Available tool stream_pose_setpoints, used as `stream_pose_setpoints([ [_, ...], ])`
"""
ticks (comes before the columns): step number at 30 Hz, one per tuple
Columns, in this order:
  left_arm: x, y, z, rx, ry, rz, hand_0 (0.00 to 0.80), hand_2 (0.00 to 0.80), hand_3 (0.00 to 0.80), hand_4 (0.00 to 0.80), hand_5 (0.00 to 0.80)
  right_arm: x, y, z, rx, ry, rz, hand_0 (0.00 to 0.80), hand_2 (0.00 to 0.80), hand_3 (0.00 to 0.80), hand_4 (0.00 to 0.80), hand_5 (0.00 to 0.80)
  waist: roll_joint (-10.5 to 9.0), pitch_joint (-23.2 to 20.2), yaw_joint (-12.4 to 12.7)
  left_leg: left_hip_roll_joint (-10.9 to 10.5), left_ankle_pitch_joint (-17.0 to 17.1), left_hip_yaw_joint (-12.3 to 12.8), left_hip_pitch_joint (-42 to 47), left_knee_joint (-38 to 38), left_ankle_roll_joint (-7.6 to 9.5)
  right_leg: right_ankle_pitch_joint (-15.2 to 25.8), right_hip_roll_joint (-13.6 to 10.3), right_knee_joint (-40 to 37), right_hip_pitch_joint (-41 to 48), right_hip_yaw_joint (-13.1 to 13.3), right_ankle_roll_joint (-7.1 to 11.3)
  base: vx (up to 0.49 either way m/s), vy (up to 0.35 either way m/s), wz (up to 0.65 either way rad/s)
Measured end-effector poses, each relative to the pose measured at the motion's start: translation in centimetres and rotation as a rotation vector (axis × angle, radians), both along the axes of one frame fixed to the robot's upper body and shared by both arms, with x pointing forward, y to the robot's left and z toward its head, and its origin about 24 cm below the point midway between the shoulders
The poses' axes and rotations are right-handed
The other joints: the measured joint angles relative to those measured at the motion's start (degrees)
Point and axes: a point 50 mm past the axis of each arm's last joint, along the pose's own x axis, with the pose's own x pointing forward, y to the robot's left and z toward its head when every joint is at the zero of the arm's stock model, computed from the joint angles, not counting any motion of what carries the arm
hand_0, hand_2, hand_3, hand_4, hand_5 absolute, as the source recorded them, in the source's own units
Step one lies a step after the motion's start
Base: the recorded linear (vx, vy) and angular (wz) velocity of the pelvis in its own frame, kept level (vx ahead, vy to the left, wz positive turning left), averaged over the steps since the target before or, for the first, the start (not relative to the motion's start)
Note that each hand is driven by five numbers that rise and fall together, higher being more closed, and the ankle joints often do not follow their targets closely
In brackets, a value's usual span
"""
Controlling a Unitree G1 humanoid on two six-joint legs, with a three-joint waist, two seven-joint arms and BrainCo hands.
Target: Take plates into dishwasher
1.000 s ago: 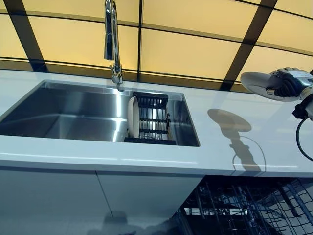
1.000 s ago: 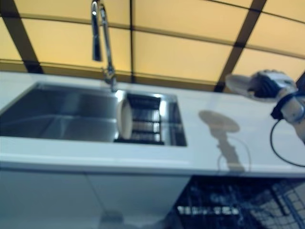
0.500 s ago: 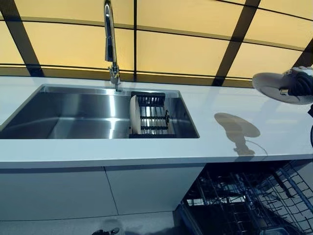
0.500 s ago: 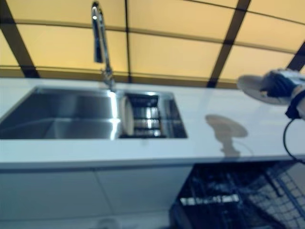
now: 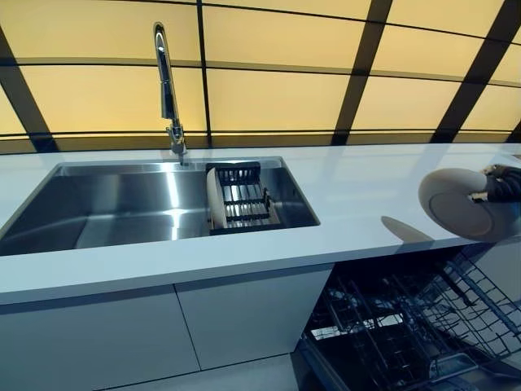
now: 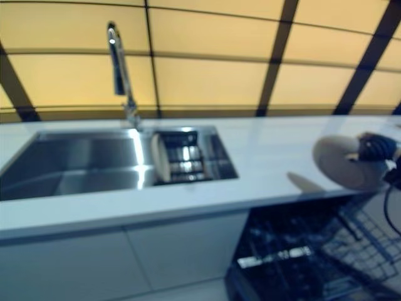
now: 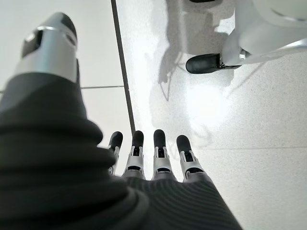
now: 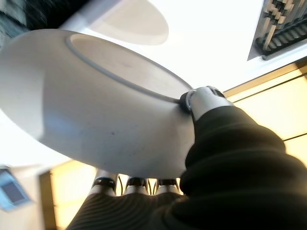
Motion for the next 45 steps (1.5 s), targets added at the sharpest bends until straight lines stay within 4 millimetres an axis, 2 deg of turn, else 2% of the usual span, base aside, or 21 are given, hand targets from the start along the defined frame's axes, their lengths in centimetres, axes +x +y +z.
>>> stream_pose_setpoints([
  [3,0.0,0.2,0.1,0.007,0.004,-0.024,0.000,0.000,0.000,0.000,0.000,-1.3,-1.2,-1.8,0.063,0.066,-0.056,0.800,0.800,0.800,0.800,0.800,-0.63,0.38,-0.78,0.24,-0.04,1.02,0.10,-0.04,0.06,0.15,-0.05,0.06,-0.37,0.58,0.61,0.008,-0.011,-0.15],
  [6,0.0,0.8,0.2,0.022,0.009,-0.037,0.000,0.000,0.000,0.000,0.000,-1.7,-1.4,-3.2,0.127,0.092,-0.072,0.800,0.800,0.800,0.800,0.800,-1.53,1.23,-2.09,0.31,-0.05,1.85,0.01,-0.07,0.12,0.51,0.03,0.52,-1.11,1.24,1.03,-0.080,-0.031,-0.23],
  [8,-0.1,1.4,0.4,0.033,0.008,-0.030,0.000,0.000,0.000,0.000,0.000,-1.6,-1.0,-4.0,0.151,0.106,-0.058,0.800,0.800,0.800,0.800,0.800,-2.09,2.03,-1.95,0.61,-0.10,4.01,-0.02,-0.25,0.16,1.76,0.64,1.89,-2.74,1.04,1.83,-0.110,-0.027,-0.60],
  [9,-0.1,2.1,0.6,0.043,0.006,-0.011,0.000,0.000,0.000,0.000,0.000,-1.3,-0.4,-4.3,0.172,0.104,-0.032,0.800,0.800,0.800,0.800,0.800,-2.42,2.90,-1.43,1.47,-0.09,5.19,-0.03,-0.23,0.19,2.97,0.84,2.17,-3.86,0.15,3.56,-0.119,-0.025,-0.86],
  [11,0.0,2.7,0.9,0.053,0.000,0.009,0.000,0.000,0.000,0.000,0.000,-1.2,-0.1,-4.3,0.185,0.099,-0.013,0.800,0.800,0.800,0.800,0.800,-2.54,4.10,-0.96,2.05,-0.02,7.15,-0.10,-0.30,0.90,4.54,0.85,1.54,-4.37,-1.27,5.41,-0.088,-0.037,-0.57],
  [12,-0.1,2.8,0.9,0.055,0.000,0.011,0.000,0.000,0.000,0.000,0.000,-1.2,-0.2,-4.3,0.188,0.104,-0.017,0.800,0.800,0.800,0.800,0.800,-1.94,4.54,-0.55,2.73,-0.08,7.80,-0.06,-0.34,0.99,3.76,0.65,3.03,-4.78,-3.13,5.57,-0.019,-0.069,-0.33],
  [14,-0.8,3.1,0.8,0.049,0.000,0.043,0.000,0.000,0.000,0.000,0.000,-1.3,-0.1,-4.4,0.199,0.114,-0.009,0.800,0.800,0.800,0.800,0.800,-1.61,4.61,-0.19,3.31,-0.26,8.29,-0.02,-0.33,0.49,1.03,-0.60,5.22,-3.50,-5.09,4.39,-0.006,-0.079,-0.23],
  [15,-1.1,3.1,0.8,0.050,0.006,0.046,0.000,0.000,0.000,0.000,0.000,-1.3,-0.1,-4.4,0.205,0.115,-0.004,0.800,0.800,0.800,0.800,0.800,-2.06,4.21,-0.08,3.03,-0.20,8.29,0.03,-0.30,0.31,0.43,-1.26,4.44,-2.94,-5.20,4.41,0.003,-0.099,-0.14],
  [16,-1.5,3.2,0.6,0.051,0.023,0.054,0.000,0.000,0.000,0.000,0.000,-1.4,-0.1,-4.3,0.218,0.106,0.000,0.800,0.800,0.800,0.800,0.800,-2.65,3.86,-0.11,2.62,0.11,8.18,-0.31,-0.31,-0.25,0.28,-1.69,1.16,-1.98,-5.02,1.63,0.000,-0.096,-0.09],
  [18,-2.1,2.8,0.3,0.039,0.044,0.059,0.000,0.000,0.000,0.000,0.000,-1.5,-0.2,-4.5,0.224,0.115,0.000,0.800,0.800,0.800,0.800,0.800,-2.15,3.62,0.16,2.86,0.31,7.60,-0.41,-0.24,-0.75,1.82,-1.02,-1.61,-0.70,-4.96,0.41,-0.024,-0.071,-0.07],
  [21,-2.1,2.1,0.0,0.019,0.045,0.058,0.000,0.000,0.000,0.000,0.000,-1.4,0.1,-5.2,0.242,0.118,0.003,0.800,0.800,0.800,0.800,0.800,-1.23,3.10,1.08,3.23,0.54,7.21,-1.10,-0.01,-1.54,2.55,-0.07,-2.06,-0.96,-4.62,-0.37,-0.014,-0.048,-0.07],
  [24,-1.8,1.6,0.0,0.008,0.036,0.054,0.000,0.000,0.000,0.000,0.000,-0.5,1.8,-7.2,0.284,0.108,0.042,0.800,0.800,0.800,0.800,0.800,-1.12,2.98,0.96,3.46,0.46,5.96,-0.94,0.03,-2.10,2.58,0.52,-2.06,-0.94,-4.05,-0.41,0.006,-0.029,-0.11],
  [30,-1.2,1.2,0.0,0.000,0.014,0.047,0.000,0.000,0.000,0.000,0.000,-0.7,3.7,-11.1,0.325,0.173,0.063,0.800,0.800,0.800,0.800,0.800,-1.18,2.89,0.95,2.70,0.72,5.48,-0.77,0.01,-1.71,2.44,-0.33,-2.07,-0.51,-4.34,-0.11,0.001,-0.022,0.04],
  [39,-1.9,1.3,-0.1,0.003,0.025,0.050,0.000,0.000,0.000,0.000,0.000,-0.5,4.8,-13.2,0.334,0.201,0.049,0.800,0.800,0.800,0.800,0.800,-0.90,3.09,1.28,2.53,0.92,4.51,-0.88,-0.03,-1.43,2.46,-0.68,-2.15,-0.15,-5.20,0.02,-0.016,0.000,0.06],
  [45,-1.7,1.3,-0.1,0.003,0.018,0.049,0.000,0.000,0.000,0.000,0.000,-0.2,6.0,-14.2,0.356,0.221,0.053,0.800,0.800,0.800,0.800,0.800,0.21,4.55,1.28,2.29,1.01,4.40,-0.85,-0.01,-1.30,2.54,-0.92,-2.08,-0.05,-5.34,0.13,0.000,0.000,0.00],
])
